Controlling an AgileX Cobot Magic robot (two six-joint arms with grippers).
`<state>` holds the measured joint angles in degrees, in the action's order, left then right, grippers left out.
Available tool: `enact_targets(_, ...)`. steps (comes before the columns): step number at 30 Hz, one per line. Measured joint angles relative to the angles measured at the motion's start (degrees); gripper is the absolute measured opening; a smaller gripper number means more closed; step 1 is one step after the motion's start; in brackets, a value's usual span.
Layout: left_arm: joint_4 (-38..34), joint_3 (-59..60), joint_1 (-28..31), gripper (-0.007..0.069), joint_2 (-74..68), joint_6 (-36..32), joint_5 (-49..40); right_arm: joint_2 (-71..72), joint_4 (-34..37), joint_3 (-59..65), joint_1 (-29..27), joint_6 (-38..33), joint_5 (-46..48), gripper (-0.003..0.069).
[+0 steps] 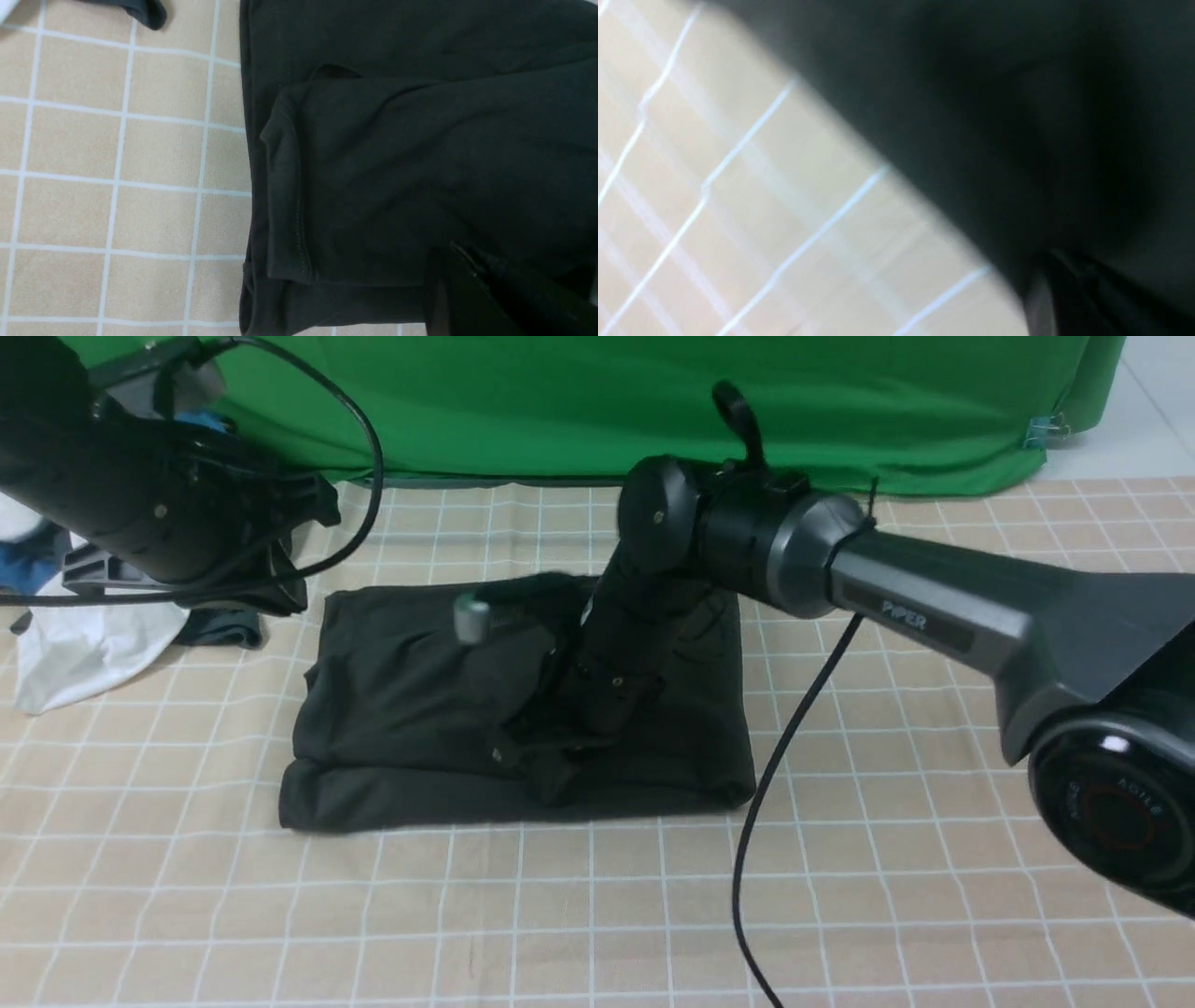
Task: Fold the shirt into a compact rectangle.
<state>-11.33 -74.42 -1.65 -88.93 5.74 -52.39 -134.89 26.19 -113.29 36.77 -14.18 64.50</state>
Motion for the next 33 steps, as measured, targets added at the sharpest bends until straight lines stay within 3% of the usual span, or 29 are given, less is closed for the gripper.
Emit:
enact_targets(9,-1.60,0.00,0.00,0.0013,-0.44,0.05,1.42,2.03,-5.10,-6.07,-2.45,2.58,4.54,0.0035)
enact_targets(14,-9.54,0.00,-0.26,0.0013,-3.95,-3.90,4.95,8.41,-10.46,-6.47,-6.89,5.36,4.74,0.0035)
enact_targets(21,-14.60,0.00,-7.34,0.0013,-15.58,-8.16,11.02,6.19,-12.47,-6.65,-10.16,6.68,4.97,0.0035)
enact_targets(26,-14.38,0.00,-9.62,0.0013,-21.68,-7.31,12.13,1.50,-12.45,-6.59,-9.59,6.97,5.09,0.0035)
enact_targets(33,-5.50,-0.48,-8.72,0.0014,-23.86,2.45,8.71,-0.59,-17.05,-4.20,-9.47,9.71,4.40,0.0035)
